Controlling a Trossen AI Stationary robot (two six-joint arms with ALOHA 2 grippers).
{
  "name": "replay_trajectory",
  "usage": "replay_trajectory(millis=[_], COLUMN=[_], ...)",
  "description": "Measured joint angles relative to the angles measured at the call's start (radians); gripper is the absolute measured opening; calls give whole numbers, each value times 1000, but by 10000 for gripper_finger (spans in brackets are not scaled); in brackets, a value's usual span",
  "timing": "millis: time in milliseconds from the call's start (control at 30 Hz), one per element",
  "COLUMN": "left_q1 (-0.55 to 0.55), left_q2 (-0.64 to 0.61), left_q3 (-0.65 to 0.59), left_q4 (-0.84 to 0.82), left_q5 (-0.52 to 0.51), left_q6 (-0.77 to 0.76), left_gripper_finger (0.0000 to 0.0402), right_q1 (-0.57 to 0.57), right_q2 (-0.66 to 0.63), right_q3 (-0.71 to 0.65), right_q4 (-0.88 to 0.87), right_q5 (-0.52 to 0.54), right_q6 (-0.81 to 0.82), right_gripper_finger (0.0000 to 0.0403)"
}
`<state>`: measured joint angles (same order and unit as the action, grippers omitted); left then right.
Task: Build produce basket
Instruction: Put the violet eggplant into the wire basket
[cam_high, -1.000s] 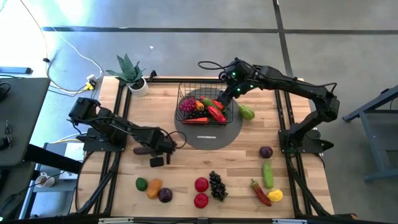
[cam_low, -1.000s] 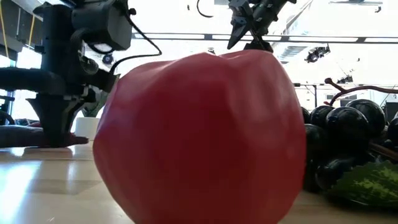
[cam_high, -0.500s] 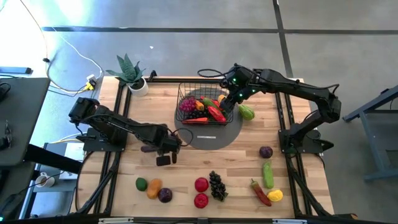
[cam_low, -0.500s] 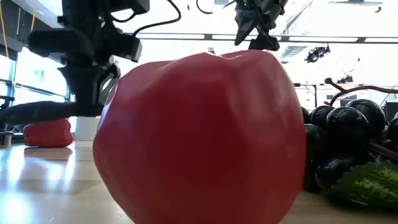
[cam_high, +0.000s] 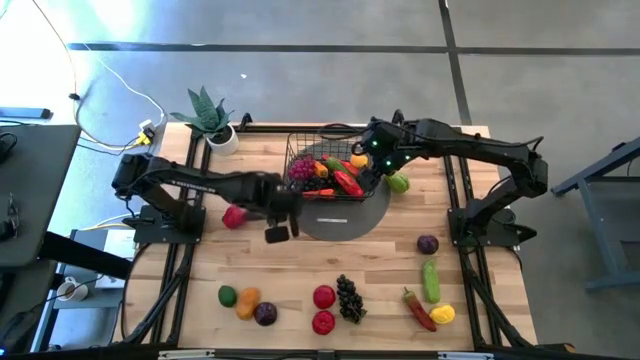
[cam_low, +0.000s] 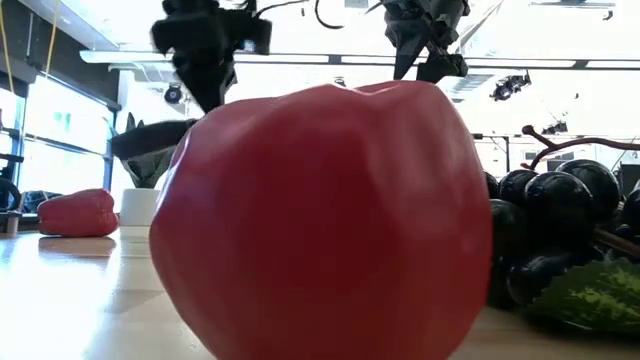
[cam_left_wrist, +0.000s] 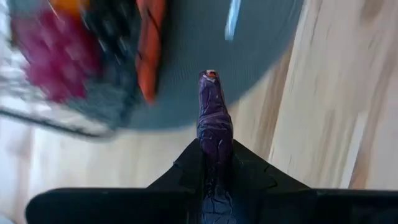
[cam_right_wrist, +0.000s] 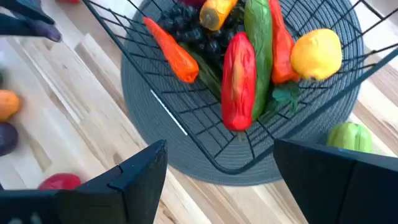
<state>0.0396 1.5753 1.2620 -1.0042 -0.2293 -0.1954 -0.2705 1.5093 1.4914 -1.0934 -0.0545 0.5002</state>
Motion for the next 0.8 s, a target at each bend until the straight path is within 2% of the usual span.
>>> replay_trajectory(millis=[267, 533, 800], left_q1=[91, 214, 293], left_q2=[0, 0, 0], left_q3=[156, 162, 162], left_q4=[37, 186, 326], left_q5=[-18, 92, 115], left_q6=[102, 135, 156], left_gripper_finger=[38, 38, 38], right_q1=[40, 106, 176], right_q2=[0, 0, 0], right_q3=[0, 0, 0], right_q4=[-53, -137, -225], right_q5=[41, 130, 238], right_q6=[72, 180, 347], right_gripper_finger=[275, 275, 275])
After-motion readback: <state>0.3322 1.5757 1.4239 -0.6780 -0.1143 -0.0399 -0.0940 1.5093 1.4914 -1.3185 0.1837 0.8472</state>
